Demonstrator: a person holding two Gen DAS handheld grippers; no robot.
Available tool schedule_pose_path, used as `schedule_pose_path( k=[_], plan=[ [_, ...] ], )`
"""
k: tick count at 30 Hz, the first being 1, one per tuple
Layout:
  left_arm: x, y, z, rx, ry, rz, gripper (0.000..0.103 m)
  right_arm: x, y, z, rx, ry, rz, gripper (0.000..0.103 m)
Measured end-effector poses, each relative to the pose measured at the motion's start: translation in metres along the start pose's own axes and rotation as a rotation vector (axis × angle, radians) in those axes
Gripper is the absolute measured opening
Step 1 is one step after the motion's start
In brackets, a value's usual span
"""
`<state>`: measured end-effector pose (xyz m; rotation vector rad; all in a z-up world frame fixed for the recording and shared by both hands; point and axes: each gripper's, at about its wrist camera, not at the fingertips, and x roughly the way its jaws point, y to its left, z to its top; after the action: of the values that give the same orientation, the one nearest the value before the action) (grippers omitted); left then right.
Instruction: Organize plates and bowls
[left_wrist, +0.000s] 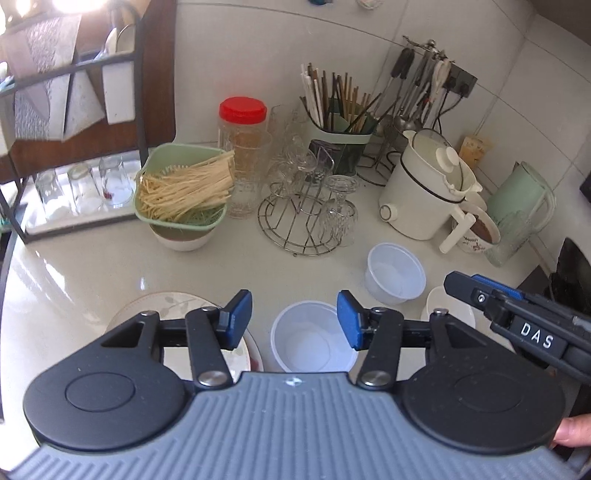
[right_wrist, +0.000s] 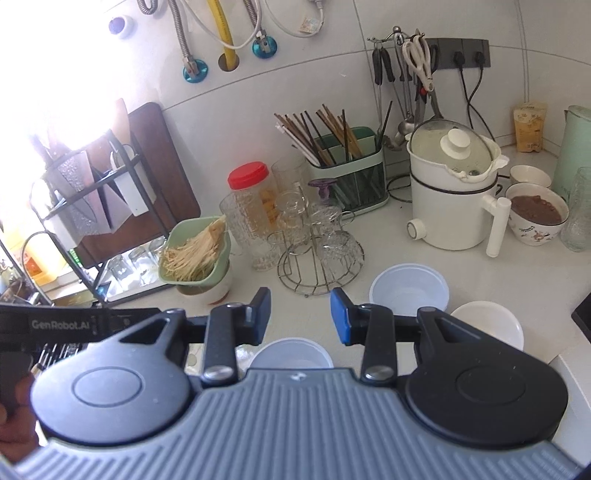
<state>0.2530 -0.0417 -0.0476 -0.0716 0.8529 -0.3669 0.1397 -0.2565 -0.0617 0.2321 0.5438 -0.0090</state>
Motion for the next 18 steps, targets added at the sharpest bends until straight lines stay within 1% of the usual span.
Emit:
schedule_pose_path(
  k=[3, 6, 8, 11, 15, 18],
  plan=[
    [-0.002, -0.001, -0.001, 0.013, -0.006, -0.015, 0.058, -0.003, 0.001, -0.004, 0.005, 0.002, -0.018, 0.039],
    [-0.004, -0.005, 0.0, 0.047, -0.009, -0.015, 0.059, -0.007, 0.001, -0.007, 0.015, -0.005, -0.046, 0.039],
    [-0.006, -0.005, 0.001, 0.061, -0.019, -0.024, 0.061, -0.01, 0.003, -0.009, 0.011, -0.017, -0.074, 0.039],
    [-0.007, -0.007, 0.002, 0.092, -0.025, -0.037, 0.061, -0.015, 0.003, -0.012, 0.027, -0.02, -0.091, 0.039],
    [-0.004, -0.008, 0.003, 0.118, -0.004, -0.063, 0.062, -0.02, 0.004, -0.016, 0.055, -0.018, -0.128, 0.039],
    [-0.001, -0.008, 0.002, 0.122, 0.019, -0.101, 0.063, -0.026, 0.005, -0.019, 0.06, -0.02, -0.154, 0.039]
  ],
)
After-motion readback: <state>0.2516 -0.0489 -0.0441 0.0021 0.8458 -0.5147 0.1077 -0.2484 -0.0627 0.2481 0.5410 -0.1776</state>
